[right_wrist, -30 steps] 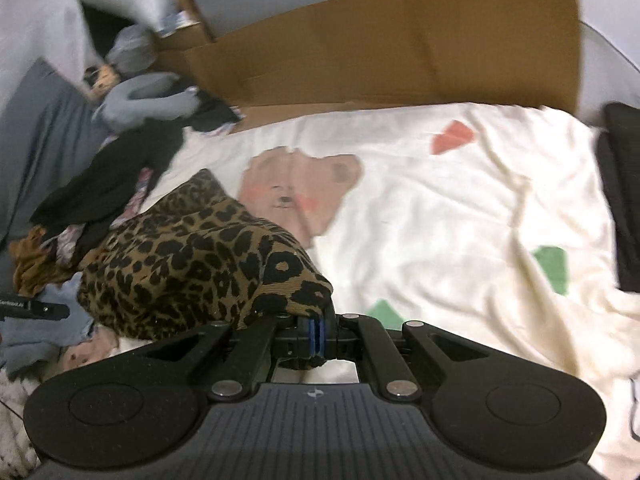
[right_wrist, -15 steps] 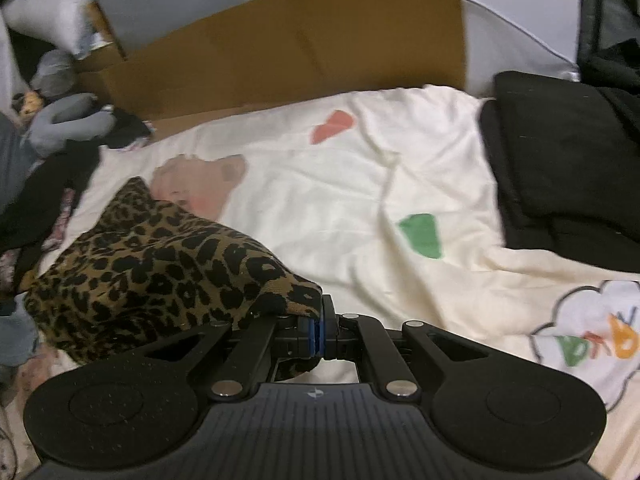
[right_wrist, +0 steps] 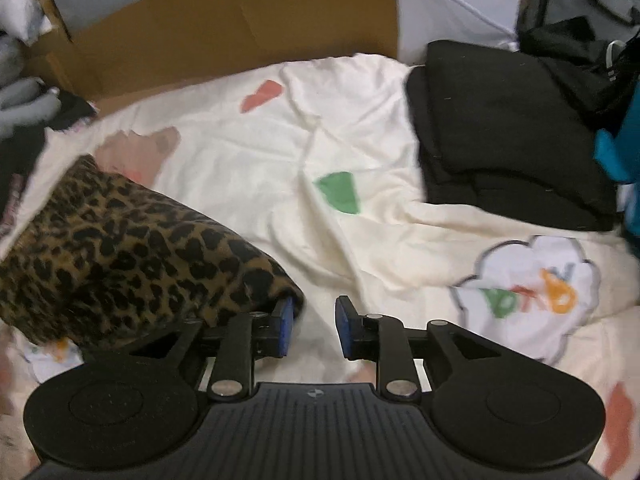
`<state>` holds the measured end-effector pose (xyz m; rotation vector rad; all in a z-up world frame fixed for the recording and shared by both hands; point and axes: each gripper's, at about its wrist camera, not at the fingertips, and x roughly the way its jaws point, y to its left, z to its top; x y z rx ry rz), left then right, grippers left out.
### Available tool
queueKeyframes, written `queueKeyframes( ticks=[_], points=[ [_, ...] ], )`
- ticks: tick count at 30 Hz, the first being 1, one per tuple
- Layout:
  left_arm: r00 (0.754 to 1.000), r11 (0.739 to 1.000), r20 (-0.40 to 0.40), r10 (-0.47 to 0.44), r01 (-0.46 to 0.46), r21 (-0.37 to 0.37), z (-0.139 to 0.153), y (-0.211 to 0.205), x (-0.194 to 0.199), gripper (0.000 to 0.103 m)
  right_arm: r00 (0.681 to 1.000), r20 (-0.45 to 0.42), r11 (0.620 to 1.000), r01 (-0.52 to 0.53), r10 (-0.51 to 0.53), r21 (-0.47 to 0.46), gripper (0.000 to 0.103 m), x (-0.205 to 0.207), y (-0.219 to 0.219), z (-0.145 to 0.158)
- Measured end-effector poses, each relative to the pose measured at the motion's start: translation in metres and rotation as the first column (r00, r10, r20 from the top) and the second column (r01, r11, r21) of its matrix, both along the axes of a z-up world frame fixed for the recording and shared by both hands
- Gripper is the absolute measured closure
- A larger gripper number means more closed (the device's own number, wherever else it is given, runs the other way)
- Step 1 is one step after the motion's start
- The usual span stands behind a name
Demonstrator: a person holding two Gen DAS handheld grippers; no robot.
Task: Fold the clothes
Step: 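Lift the leopard-print garment with both tools and drag it onto the blanket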
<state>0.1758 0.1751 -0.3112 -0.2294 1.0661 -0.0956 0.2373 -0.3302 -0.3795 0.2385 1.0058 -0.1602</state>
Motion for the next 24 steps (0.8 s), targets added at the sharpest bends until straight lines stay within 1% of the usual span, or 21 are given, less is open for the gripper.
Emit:
queueKeyframes(
  ticks=[4, 7, 9, 12, 14, 16, 17, 21, 24],
  points=[
    [1.000, 1.000, -0.013, -0.011, 0.011, -0.010, -0.004, -0.006, 0.001, 0.053, 0.999, 0.027, 1.000, -0.024, 0.024, -0.001, 0.074, -0.013, 0.003, 0.006],
    [1.000, 1.000, -0.029, -0.010, 0.009, -0.026, -0.007, -0.008, 0.003, 0.053, 0.991, 0.055, 0.993, -0.119, 0.120, -0.022, 0.073, -0.016, 0.021, 0.011],
    [0.999, 0.999, -0.032, -0.005, 0.004, -0.046, -0.007, -0.008, 0.004, 0.053, 0.981, 0.073, 0.983, -0.178, 0.180, -0.034, 0.068, -0.017, 0.033, 0.015],
    [0.999, 0.995, -0.029, 0.017, -0.019, -0.102, -0.007, -0.006, 0.005, 0.053, 0.964, 0.110, 0.970, -0.241, 0.243, -0.035, 0.063, -0.015, 0.048, 0.023],
    [0.999, 0.994, -0.024, 0.023, -0.025, -0.111, -0.007, -0.007, 0.006, 0.053, 0.953, 0.146, 0.964, -0.266, 0.266, -0.018, 0.058, -0.012, 0.054, 0.029],
    [0.999, 0.994, -0.031, 0.020, -0.023, -0.109, -0.009, -0.009, 0.008, 0.053, 0.941, 0.163, 0.954, -0.298, 0.296, -0.013, 0.055, -0.010, 0.060, 0.031],
    [0.999, 0.994, -0.035, 0.018, -0.022, -0.111, -0.011, -0.011, 0.009, 0.053, 0.935, 0.161, 0.948, -0.316, 0.315, -0.016, 0.051, -0.009, 0.065, 0.029],
    [0.998, 0.995, -0.061, 0.015, -0.021, -0.101, -0.020, -0.013, 0.012, 0.053, 0.910, 0.141, 0.920, -0.390, 0.391, -0.034, 0.050, -0.006, 0.084, 0.019],
    [0.995, 0.989, -0.091, 0.027, -0.040, -0.144, -0.030, -0.009, 0.012, 0.053, 0.888, 0.115, 0.896, -0.442, 0.445, -0.054, 0.050, -0.005, 0.100, 0.009]
  ],
)
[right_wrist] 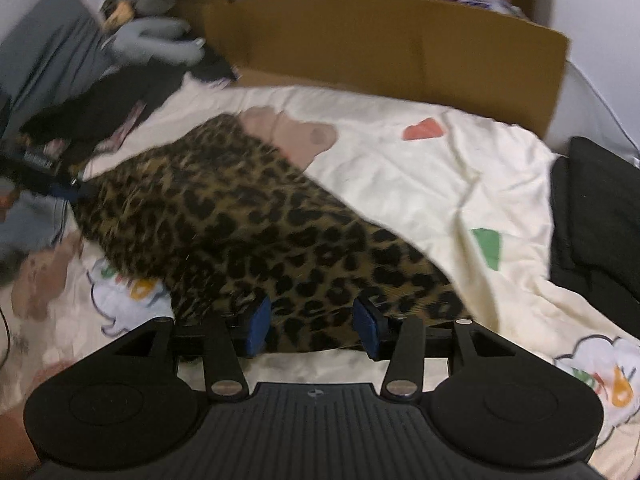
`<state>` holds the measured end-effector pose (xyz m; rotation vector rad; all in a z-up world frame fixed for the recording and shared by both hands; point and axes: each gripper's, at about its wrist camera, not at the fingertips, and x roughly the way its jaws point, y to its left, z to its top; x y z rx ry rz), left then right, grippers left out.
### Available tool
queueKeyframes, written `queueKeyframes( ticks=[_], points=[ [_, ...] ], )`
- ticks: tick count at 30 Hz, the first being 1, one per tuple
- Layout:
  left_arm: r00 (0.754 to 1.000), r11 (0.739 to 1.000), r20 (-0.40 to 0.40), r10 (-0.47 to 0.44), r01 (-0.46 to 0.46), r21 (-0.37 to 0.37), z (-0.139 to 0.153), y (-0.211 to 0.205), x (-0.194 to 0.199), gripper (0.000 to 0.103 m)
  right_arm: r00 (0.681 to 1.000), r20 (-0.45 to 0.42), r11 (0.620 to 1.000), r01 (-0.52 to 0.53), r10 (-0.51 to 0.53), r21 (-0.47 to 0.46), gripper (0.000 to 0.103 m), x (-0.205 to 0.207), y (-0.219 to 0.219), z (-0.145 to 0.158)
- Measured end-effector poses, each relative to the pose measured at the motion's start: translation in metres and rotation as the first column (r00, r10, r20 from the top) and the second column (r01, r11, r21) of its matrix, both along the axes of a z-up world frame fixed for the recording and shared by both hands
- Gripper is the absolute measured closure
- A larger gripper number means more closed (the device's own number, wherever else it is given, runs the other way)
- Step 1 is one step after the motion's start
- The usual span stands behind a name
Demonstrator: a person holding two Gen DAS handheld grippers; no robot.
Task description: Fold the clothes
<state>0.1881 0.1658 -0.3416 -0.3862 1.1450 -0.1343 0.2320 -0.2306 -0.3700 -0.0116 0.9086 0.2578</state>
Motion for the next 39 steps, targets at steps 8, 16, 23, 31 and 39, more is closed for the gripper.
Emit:
queueKeyframes(
  ticks=[8, 16, 23, 31, 39],
  points=[
    [0.998, 0.993, -0.004, 0.065, -0.065, -0.095, -0.004, 0.007, -0.003, 0.088, 0.983, 0.007, 0.980, -0.181, 0.182, -0.088, 0.040, -0.002, 0.039, -0.012],
    [0.996, 0.987, 0.042, 0.085, -0.078, -0.140, 0.020, 0.012, 0.005, 0.088, 0.949, -0.063, 0.927, -0.315, 0.309, -0.204, 0.040, -0.005, 0.064, -0.036],
    [0.992, 0.972, 0.055, 0.114, -0.100, -0.211, 0.028, 0.015, 0.011, 0.089, 0.934, -0.076, 0.877, -0.355, 0.350, -0.325, 0.040, -0.006, 0.072, -0.055],
    [0.989, 0.963, 0.079, 0.127, -0.104, -0.251, 0.045, 0.014, 0.013, 0.090, 0.927, -0.070, 0.875, -0.371, 0.369, -0.312, 0.091, 0.000, 0.063, -0.060],
    [0.982, 0.955, 0.137, 0.127, -0.084, -0.284, 0.071, 0.013, 0.024, 0.090, 0.976, 0.016, 0.976, -0.216, 0.216, -0.025, 0.103, 0.010, 0.011, -0.007]
  ],
)
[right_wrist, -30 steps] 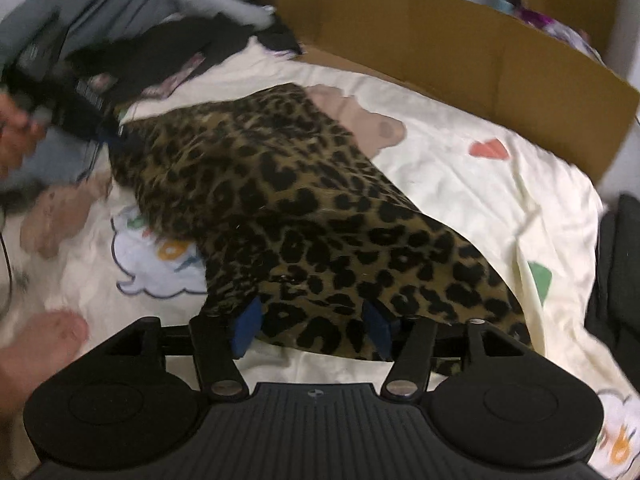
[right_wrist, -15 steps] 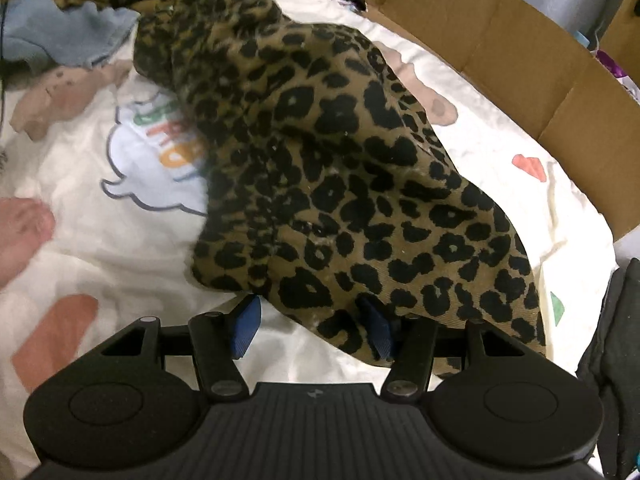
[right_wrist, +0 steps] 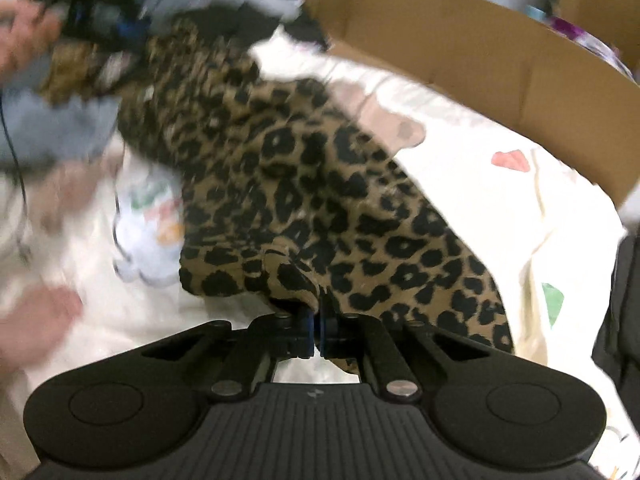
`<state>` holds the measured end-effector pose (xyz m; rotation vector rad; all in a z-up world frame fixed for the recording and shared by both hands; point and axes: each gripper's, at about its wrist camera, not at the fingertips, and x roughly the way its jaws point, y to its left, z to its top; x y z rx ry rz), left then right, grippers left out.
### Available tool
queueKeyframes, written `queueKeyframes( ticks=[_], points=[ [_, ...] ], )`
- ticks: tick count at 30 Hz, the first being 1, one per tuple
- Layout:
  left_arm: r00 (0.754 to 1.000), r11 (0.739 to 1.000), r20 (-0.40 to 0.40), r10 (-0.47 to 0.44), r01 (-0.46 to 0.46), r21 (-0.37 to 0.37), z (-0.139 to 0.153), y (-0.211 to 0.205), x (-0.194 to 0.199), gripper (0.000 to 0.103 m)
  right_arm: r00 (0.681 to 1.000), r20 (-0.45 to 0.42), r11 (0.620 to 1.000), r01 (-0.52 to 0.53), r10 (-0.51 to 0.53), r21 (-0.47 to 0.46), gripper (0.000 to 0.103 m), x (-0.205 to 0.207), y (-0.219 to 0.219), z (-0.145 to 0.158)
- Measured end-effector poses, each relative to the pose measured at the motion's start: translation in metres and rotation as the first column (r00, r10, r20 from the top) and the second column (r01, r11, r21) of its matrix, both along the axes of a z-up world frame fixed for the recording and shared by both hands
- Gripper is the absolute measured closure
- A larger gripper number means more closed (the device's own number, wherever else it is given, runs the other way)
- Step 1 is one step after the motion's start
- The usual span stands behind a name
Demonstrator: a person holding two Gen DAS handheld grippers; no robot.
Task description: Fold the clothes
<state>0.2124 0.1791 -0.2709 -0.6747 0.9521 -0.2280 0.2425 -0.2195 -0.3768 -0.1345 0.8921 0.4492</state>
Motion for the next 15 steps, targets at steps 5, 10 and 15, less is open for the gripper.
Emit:
queueKeyframes(
  ticks=[5, 10, 15],
  points=[
    [1.000, 1.000, 0.029, -0.002, 0.002, 0.000, 0.009, -0.002, 0.020, 0.090, 0.986, 0.016, 0.976, 0.165, -0.169, 0.143, 0.103, 0.011, -0.035, 0.022],
    [0.999, 1.000, 0.045, -0.006, 0.005, 0.020, 0.009, -0.009, 0.049, 0.090, 0.971, 0.037, 0.953, 0.225, -0.237, 0.201, 0.103, 0.035, -0.056, 0.029],
    [0.999, 0.998, 0.040, -0.012, 0.009, 0.062, 0.002, -0.019, 0.085, 0.089, 0.956, 0.038, 0.937, 0.275, -0.289, 0.216, 0.103, 0.072, -0.072, 0.026]
  ],
)
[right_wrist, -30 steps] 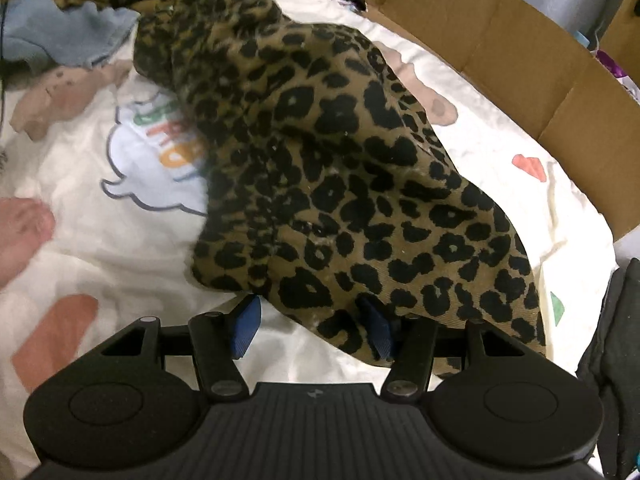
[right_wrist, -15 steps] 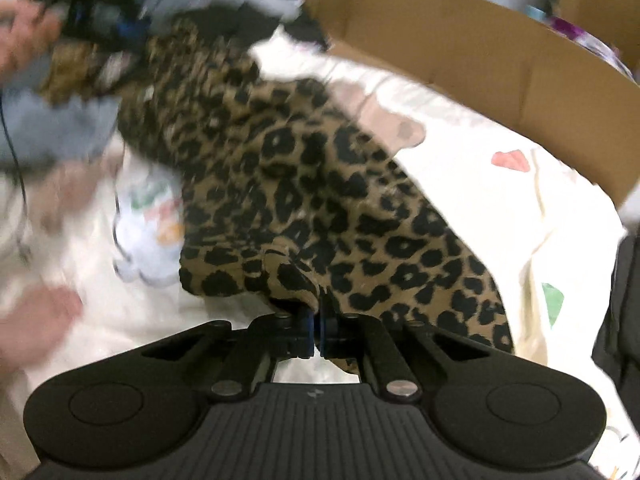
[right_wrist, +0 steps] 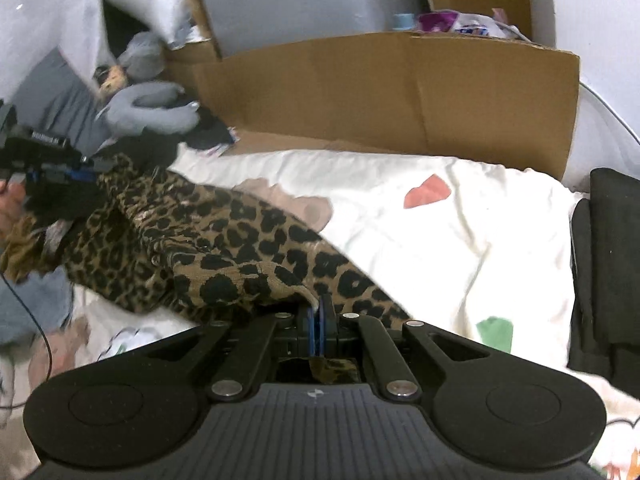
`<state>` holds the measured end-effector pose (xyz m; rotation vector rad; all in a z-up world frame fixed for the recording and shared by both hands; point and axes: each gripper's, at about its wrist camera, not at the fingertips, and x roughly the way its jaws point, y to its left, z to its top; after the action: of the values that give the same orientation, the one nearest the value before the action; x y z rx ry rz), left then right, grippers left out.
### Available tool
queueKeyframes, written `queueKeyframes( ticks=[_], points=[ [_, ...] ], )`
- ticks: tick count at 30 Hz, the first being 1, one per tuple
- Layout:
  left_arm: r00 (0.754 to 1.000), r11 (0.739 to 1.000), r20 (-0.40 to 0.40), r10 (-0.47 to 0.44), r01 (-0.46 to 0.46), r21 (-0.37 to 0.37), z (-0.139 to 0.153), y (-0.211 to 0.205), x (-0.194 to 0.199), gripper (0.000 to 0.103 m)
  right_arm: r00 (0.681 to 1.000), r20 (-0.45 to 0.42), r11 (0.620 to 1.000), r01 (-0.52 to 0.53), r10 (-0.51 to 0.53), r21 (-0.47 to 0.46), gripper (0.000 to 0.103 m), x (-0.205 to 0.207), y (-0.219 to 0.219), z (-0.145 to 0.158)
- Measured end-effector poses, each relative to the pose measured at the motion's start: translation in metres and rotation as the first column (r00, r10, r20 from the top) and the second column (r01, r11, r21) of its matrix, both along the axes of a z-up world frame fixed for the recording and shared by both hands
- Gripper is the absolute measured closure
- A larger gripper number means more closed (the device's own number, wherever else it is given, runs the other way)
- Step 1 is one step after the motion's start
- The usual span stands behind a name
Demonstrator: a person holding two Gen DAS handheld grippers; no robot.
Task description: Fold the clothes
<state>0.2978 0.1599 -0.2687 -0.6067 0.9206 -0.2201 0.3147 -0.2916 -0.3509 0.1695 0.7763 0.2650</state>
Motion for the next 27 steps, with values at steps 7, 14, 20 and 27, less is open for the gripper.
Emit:
queueKeyframes(
  ticks=[7, 14, 20, 27],
  points=[
    [0.999, 0.998, -0.006, -0.032, 0.033, 0.061, -0.009, -0.015, 0.041, 0.081, 0.998, -0.015, 0.998, 0.061, -0.061, -0.014, 0.103, 0.051, -0.008, -0.018],
    [0.999, 0.990, 0.035, -0.020, 0.015, 0.141, -0.004, -0.013, 0.053, 0.062, 0.989, -0.059, 0.991, 0.134, -0.135, -0.027, 0.103, 0.087, -0.025, -0.042],
    [0.999, 0.970, -0.008, -0.044, 0.044, 0.240, -0.021, -0.002, 0.063, 0.062, 0.978, -0.102, 0.983, 0.181, -0.183, -0.032, 0.100, 0.111, -0.039, -0.059],
    [0.994, 0.950, -0.052, -0.097, 0.108, 0.292, -0.044, 0.001, 0.075, 0.048, 0.971, -0.082, 0.974, 0.226, -0.225, 0.001, 0.066, 0.114, -0.053, -0.055]
  ],
)
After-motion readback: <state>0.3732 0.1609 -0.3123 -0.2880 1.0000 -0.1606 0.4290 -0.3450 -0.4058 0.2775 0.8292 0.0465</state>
